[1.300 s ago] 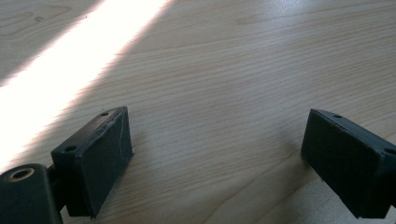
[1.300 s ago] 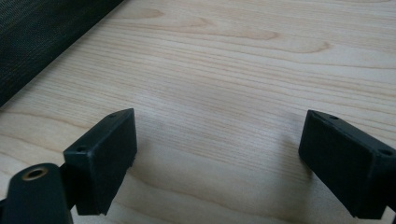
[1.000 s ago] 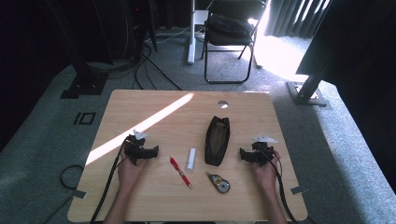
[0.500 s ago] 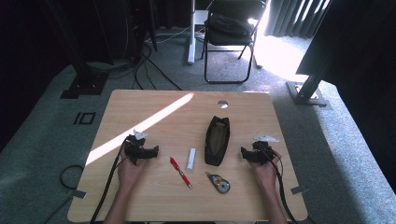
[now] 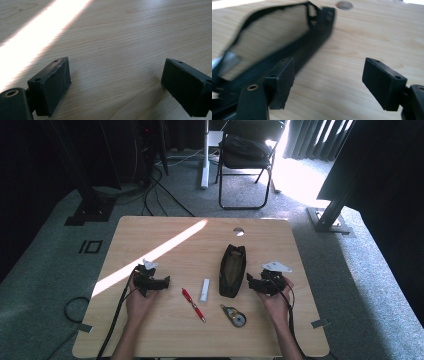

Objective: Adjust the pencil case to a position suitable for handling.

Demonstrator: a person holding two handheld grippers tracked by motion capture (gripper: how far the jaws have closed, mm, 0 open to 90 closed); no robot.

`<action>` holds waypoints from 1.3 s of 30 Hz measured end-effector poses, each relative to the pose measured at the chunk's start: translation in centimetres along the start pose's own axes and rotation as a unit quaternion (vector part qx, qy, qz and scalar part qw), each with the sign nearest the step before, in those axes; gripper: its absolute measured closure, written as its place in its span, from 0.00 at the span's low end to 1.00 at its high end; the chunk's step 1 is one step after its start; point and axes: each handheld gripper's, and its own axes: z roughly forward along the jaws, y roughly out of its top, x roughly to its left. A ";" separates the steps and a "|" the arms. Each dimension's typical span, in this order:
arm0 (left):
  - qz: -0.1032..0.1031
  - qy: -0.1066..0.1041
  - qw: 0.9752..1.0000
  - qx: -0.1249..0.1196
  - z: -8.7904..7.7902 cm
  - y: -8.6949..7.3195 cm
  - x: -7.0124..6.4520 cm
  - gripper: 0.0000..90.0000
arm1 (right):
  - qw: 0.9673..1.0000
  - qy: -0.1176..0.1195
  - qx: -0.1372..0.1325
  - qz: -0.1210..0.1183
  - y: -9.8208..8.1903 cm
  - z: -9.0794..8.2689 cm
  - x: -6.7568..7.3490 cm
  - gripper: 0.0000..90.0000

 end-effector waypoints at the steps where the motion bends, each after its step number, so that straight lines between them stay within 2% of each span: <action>1: 0.000 0.000 1.000 0.000 0.0 0.0 0.0 0.10 | 1.000 0.003 -0.003 -0.004 0.2 0.0 0.5 0.25; 6: 0.000 0.000 1.000 0.000 0.0 0.0 0.0 0.10 | 1.000 0.016 -0.013 -0.018 0.9 0.0 2.7 0.24; 8: 0.000 0.000 1.000 0.000 0.0 0.0 0.0 0.10 | 1.000 0.017 -0.012 -0.020 1.0 0.1 3.1 0.24; 11: 0.000 0.000 1.000 0.000 0.0 0.0 0.0 0.10 | 0.999 0.027 0.007 -0.023 0.9 1.1 3.9 0.23; 14: 0.000 0.000 1.000 0.000 0.0 0.0 0.0 0.10 | 0.999 0.019 0.019 -0.033 0.7 1.5 4.2 0.23; 18: 0.000 0.000 1.000 0.000 0.0 0.0 0.0 0.10 | 0.999 0.004 0.024 -0.040 0.6 1.5 3.9 0.25; 20: 0.000 0.000 1.000 0.000 0.0 0.0 0.0 0.10 | 0.999 -0.016 0.024 -0.044 0.6 1.2 3.1 0.25; 23: 0.000 0.000 1.000 -0.001 0.0 0.0 0.0 0.10 | 0.999 -0.027 0.025 -0.039 0.7 0.9 2.4 0.25; 24: 0.000 0.000 1.000 0.000 0.0 0.0 0.0 0.10 | 0.999 -0.038 0.022 -0.028 0.8 0.5 1.6 0.26; 25: 0.000 0.000 1.000 -0.001 0.0 0.0 0.0 0.10 | 0.999 -0.038 0.022 -0.028 0.8 0.5 1.6 0.26; 26: 0.000 0.000 1.000 0.000 0.0 0.0 0.0 0.10 | 0.998 -0.052 0.020 -0.015 0.9 0.1 0.8 0.26; 27: 0.000 0.000 1.000 0.000 0.0 0.0 0.0 0.10 | 0.998 -0.052 0.020 -0.015 0.9 0.1 0.8 0.26; 28: 0.000 0.000 1.000 -0.001 0.0 0.0 0.0 0.10 | 0.998 -0.064 0.019 -0.003 0.9 -0.3 0.1 0.27; 30: 0.000 0.000 1.000 0.000 0.0 0.0 0.0 0.10 | 0.998 -0.067 0.017 0.004 1.0 -0.5 -0.1 0.27; 31: 0.000 0.000 1.000 0.000 0.0 0.0 0.0 0.10 | 0.998 -0.066 0.010 0.013 1.0 -0.8 -0.2 0.27; 33: 0.000 0.000 1.000 0.000 0.0 0.0 0.0 0.10 | 0.998 -0.063 0.007 0.012 1.1 -0.9 0.0 0.27; 37: 0.000 0.000 1.000 0.000 0.0 0.0 0.0 0.10 | 0.999 -0.048 0.013 0.001 1.0 -0.5 1.8 0.30; 39: 0.000 0.000 1.000 0.000 0.0 0.0 0.0 0.10 | 0.998 -0.053 0.018 -0.005 0.9 -0.4 2.2 0.31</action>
